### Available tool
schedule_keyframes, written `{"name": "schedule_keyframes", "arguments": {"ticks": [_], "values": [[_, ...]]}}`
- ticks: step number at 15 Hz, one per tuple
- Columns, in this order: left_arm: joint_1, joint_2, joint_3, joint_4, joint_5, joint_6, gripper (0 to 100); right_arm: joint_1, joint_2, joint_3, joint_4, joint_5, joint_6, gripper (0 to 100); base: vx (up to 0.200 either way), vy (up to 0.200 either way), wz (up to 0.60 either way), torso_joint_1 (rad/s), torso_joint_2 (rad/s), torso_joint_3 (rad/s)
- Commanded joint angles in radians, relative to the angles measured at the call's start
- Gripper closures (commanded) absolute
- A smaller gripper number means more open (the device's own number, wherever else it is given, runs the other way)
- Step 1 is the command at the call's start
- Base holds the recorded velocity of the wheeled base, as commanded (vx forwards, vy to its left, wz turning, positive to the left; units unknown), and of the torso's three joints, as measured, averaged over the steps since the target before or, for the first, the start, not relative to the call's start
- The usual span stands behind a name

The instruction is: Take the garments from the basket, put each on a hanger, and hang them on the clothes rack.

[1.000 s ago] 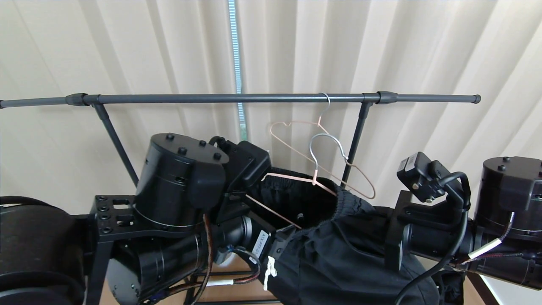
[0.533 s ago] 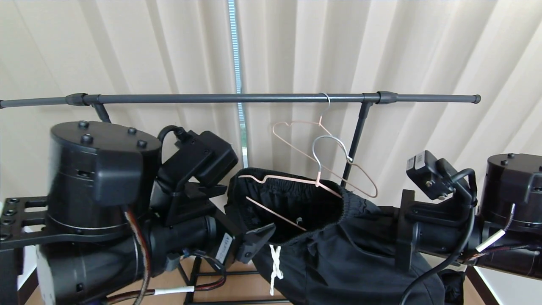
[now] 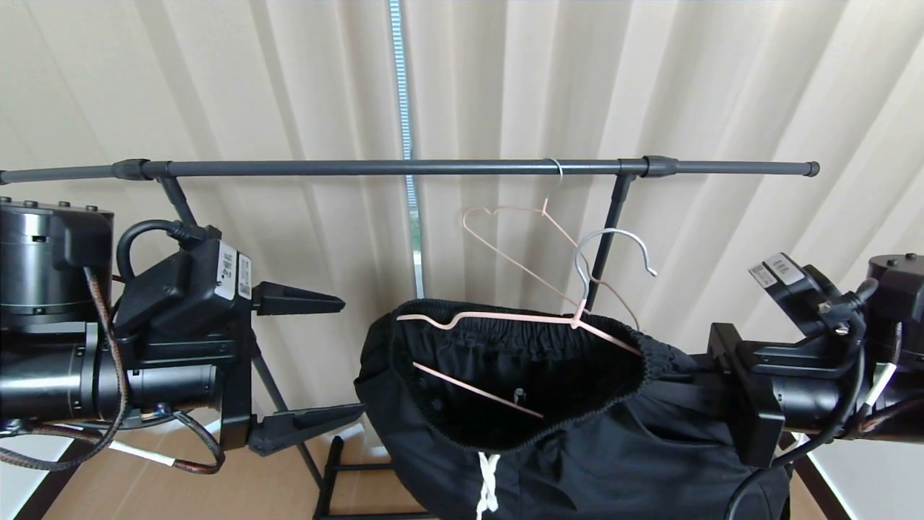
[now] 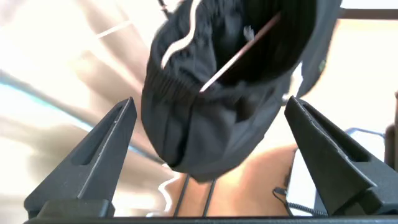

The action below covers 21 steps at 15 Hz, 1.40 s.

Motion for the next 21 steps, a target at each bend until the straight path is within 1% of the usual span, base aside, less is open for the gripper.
{"name": "schedule_keyframes", "arguments": {"ticks": [1, 2, 4, 6, 8, 10, 12, 13, 15, 19, 21], "values": [[0.018, 0.095, -0.002, -0.041, -0.027, 0.018, 0, -0.046, -0.018, 0.012, 0.0, 0.071, -0.002, 100, 0.0, 0.0, 0.0, 0.0, 0.0, 0.0], [0.006, 0.121, 0.003, -0.078, -0.027, 0.029, 0, -0.055, -0.03, 0.015, 0.002, 0.114, -0.013, 100, 0.0, 0.0, 0.0, 0.0, 0.0, 0.0], [-0.012, 0.141, 0.009, -0.096, -0.027, 0.071, 0, -0.062, -0.044, 0.026, 0.002, 0.143, -0.02, 100, 0.0, 0.0, 0.0, 0.0, 0.0, 0.0], [-0.035, 0.145, 0.004, -0.096, -0.027, 0.072, 0, -0.062, -0.053, 0.03, 0.002, 0.145, -0.022, 100, 0.0, 0.0, 0.0, 0.0, 0.0, 0.0], [-0.035, 0.162, -0.014, -0.101, -0.018, 0.065, 0, -0.062, -0.076, 0.038, 0.002, 0.183, -0.022, 100, 0.0, 0.0, 0.0, 0.0, 0.0, 0.0], [-0.035, 0.176, -0.043, -0.099, 0.008, 0.035, 0, -0.062, -0.098, 0.052, 0.002, 0.195, -0.025, 100, 0.0, 0.0, 0.0, 0.0, 0.0, 0.0], [-0.058, 0.181, -0.074, -0.098, 0.052, -0.011, 0, -0.059, -0.101, 0.064, 0.002, 0.195, -0.059, 100, 0.0, 0.0, 0.0, 0.0, 0.0, 0.0], [-0.075, 0.185, -0.099, -0.098, 0.069, -0.046, 0, -0.055, -0.098, 0.072, 0.003, 0.197, -0.085, 100, 0.0, 0.0, 0.0, 0.0, 0.0, 0.0], [-0.107, 0.187, -0.128, -0.098, 0.079, -0.104, 0, -0.052, -0.098, 0.078, 0.003, 0.197, -0.106, 100, 0.0, 0.0, 0.0, 0.0, 0.0, 0.0], [-0.153, 0.19, -0.135, -0.098, 0.079, -0.11, 0, -0.052, -0.095, 0.079, 0.003, 0.197, -0.108, 100, 0.0, 0.0, 0.0, 0.0, 0.0, 0.0], [-0.198, 0.191, -0.135, -0.096, 0.079, -0.11, 0, -0.052, -0.092, 0.078, 0.003, 0.197, -0.108, 100, 0.0, 0.0, 0.0, 0.0, 0.0, 0.0]]}}
